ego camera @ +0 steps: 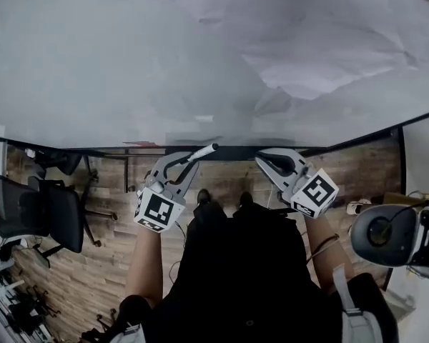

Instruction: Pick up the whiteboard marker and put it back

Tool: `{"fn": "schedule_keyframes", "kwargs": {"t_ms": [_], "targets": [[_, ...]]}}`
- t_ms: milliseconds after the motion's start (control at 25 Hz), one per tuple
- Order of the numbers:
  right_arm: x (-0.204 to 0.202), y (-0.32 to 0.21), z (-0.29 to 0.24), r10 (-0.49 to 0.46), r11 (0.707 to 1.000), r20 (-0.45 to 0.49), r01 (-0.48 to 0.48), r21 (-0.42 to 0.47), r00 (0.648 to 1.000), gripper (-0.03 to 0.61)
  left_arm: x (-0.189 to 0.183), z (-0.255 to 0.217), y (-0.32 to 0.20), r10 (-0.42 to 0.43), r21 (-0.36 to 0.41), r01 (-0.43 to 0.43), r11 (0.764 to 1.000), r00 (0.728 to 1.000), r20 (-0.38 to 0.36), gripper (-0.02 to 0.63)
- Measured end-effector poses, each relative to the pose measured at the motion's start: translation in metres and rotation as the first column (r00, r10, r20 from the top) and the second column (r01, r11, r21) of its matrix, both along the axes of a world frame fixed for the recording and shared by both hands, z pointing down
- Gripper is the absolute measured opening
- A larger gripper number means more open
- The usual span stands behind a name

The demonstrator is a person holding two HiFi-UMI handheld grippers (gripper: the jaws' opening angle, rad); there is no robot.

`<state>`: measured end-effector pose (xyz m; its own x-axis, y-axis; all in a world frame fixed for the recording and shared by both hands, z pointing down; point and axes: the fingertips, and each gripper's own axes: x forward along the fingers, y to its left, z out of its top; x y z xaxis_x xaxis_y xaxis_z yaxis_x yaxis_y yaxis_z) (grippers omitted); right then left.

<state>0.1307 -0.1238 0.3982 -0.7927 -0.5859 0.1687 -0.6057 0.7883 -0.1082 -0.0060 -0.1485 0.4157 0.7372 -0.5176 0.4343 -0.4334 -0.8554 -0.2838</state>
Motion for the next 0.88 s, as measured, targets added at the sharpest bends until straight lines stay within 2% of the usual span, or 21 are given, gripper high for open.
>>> {"fn": "schedule_keyframes", "kwargs": {"t_ms": [200, 320, 360, 560, 800, 880], "targets": [[-0.021, -0.009, -0.004, -0.058, 0.998, -0.006, 0.058, 0.014, 0.998, 0.025, -0.018, -0.044, 0.001, -0.010, 0.047, 0.019, 0.999, 0.984, -0.177, 0.066], [-0.031, -0.011, -0.009, -0.095, 0.995, -0.007, 0.095, 0.027, 0.995, 0.025, -0.028, -0.079, 0.003, -0.034, 0.046, 0.054, 0.997, 0.933, -0.358, 0.066], [-0.035, -0.011, -0.011, -0.109, 0.993, -0.009, 0.109, 0.033, 0.994, 0.025, -0.033, -0.087, 0.004, -0.044, 0.041, 0.065, 0.997, 0.918, -0.393, 0.066], [-0.042, -0.017, -0.018, -0.162, 0.985, -0.020, 0.163, 0.058, 0.987, 0.025, -0.040, -0.102, 0.007, -0.054, 0.023, 0.073, 0.997, 0.884, -0.465, 0.066], [-0.048, -0.016, -0.027, -0.206, 0.977, 0.026, 0.204, 0.062, 0.978, 0.025, -0.061, -0.117, 0.015, -0.112, -0.034, 0.115, 0.993, 0.789, -0.604, 0.066], [-0.051, -0.015, -0.028, -0.216, 0.975, 0.029, 0.214, 0.063, 0.976, 0.025, -0.069, -0.117, 0.019, -0.128, -0.046, 0.127, 0.991, 0.778, -0.615, 0.066]]}}
